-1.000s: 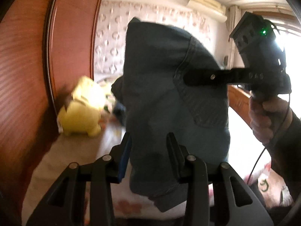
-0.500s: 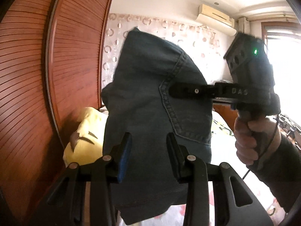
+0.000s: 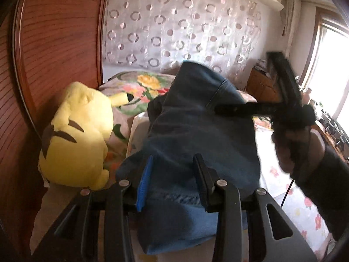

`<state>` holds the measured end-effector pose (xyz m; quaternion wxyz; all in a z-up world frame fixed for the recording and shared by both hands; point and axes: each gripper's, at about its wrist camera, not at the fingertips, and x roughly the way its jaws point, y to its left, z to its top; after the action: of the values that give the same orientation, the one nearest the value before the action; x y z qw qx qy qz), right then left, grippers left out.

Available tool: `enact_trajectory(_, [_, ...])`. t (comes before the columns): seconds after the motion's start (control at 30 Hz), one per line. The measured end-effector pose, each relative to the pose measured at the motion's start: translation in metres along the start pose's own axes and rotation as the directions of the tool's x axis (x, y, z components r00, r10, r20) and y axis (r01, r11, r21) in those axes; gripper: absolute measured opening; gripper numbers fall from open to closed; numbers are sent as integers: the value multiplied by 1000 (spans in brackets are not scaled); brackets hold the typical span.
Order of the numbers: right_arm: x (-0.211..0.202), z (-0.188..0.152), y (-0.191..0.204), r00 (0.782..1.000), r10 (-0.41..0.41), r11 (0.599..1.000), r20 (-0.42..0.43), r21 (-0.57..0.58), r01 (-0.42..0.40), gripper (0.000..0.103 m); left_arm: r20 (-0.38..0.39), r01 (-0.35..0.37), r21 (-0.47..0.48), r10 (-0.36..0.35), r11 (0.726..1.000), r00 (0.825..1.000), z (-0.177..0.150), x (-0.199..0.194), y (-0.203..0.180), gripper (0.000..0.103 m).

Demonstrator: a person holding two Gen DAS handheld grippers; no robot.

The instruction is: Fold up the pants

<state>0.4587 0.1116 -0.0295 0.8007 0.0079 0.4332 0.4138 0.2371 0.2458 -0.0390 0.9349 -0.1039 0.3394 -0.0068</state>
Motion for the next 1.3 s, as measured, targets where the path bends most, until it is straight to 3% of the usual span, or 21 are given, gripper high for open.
enact_trajectory(0.2, [-41, 17, 1, 979, -128, 985, 160, -95, 144, 72, -35, -46, 16, 46, 999, 998, -10, 7, -5, 37])
enact_trajectory(0.23, [-47, 17, 1, 976, -115, 984, 183, -116, 137, 65, -36, -48, 15, 48, 999, 998, -12, 6, -5, 37])
enact_trajectory(0.27, [-51, 17, 6, 979, -80, 985, 189, -135, 107, 46, -37, -48, 11, 48, 999, 998, -13, 6, -5, 37])
enact_trajectory(0.3, [-50, 18, 8, 982, -36, 986, 188, -153, 65, 38, -37, -48, 8, 48, 999, 998, -13, 5, -4, 37])
enact_trajectory(0.37, [-47, 17, 17, 984, 6, 981, 176, -191, 28, 37, -38, -51, 8, 51, 999, 998, -16, 4, -6, 37])
enact_trajectory(0.43, [-34, 19, 24, 990, 17, 976, 141, -215, 14, 28, -40, -56, 7, 56, 998, 998, -18, 5, -5, 37])
enact_trajectory(0.57, [12, 18, 13, 992, -78, 971, 96, -217, 98, 11, -45, -59, 1, 59, 998, 997, -22, 7, -3, 37])
enact_trajectory(0.8, [29, 11, 10, 989, -109, 972, 95, -198, 127, 10, -42, -75, 0, 75, 997, 996, -23, 4, -7, 37])
enact_trajectory(1.0, [-26, -5, 20, 981, -129, 977, 148, -150, 152, 10, -19, -97, 23, 97, 995, 995, -19, -14, -17, 37])
enact_trajectory(1.3, [-126, -67, 42, 966, -146, 979, 215, -108, 172, 13, 51, -69, 59, 66, 996, 997, -16, -62, -51, 37])
